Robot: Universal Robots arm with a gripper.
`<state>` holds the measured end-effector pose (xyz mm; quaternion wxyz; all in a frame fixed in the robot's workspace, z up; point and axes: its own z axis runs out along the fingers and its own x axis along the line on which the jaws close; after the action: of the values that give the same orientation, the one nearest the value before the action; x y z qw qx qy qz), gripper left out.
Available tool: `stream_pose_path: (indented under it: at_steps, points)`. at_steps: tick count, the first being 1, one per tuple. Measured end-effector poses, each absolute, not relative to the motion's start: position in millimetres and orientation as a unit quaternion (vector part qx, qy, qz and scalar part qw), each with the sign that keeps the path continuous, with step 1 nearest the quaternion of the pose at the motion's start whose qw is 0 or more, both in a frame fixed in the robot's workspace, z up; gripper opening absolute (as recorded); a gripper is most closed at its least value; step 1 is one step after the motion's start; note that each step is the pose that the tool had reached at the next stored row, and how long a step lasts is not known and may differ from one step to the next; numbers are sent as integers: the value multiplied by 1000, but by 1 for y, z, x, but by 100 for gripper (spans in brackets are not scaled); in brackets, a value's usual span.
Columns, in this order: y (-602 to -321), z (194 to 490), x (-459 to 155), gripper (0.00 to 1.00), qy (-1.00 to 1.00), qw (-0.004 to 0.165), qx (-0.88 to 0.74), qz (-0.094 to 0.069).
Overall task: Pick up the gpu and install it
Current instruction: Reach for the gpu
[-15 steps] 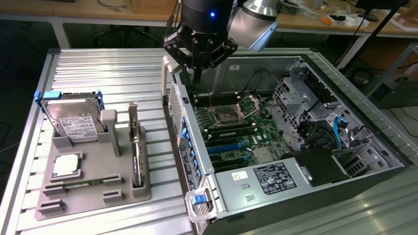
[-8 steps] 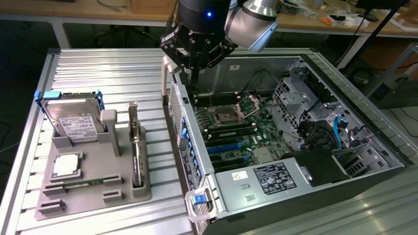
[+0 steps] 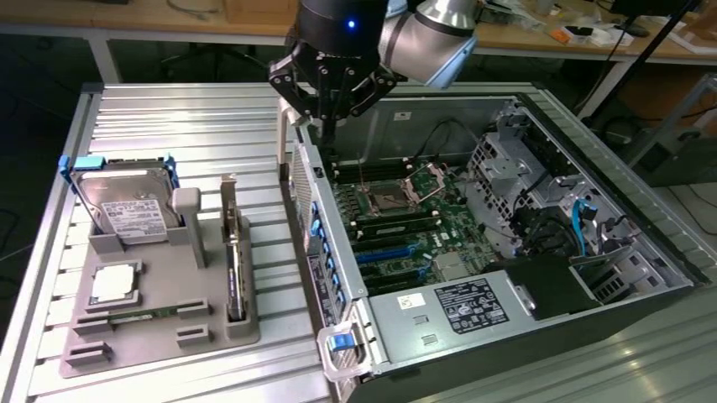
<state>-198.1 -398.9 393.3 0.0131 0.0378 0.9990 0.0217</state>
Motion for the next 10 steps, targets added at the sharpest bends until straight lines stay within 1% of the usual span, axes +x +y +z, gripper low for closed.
stream_pose_path:
  at_steps: [10]
  points:
    - [-399, 393, -207, 11, 999, 13, 38, 22]
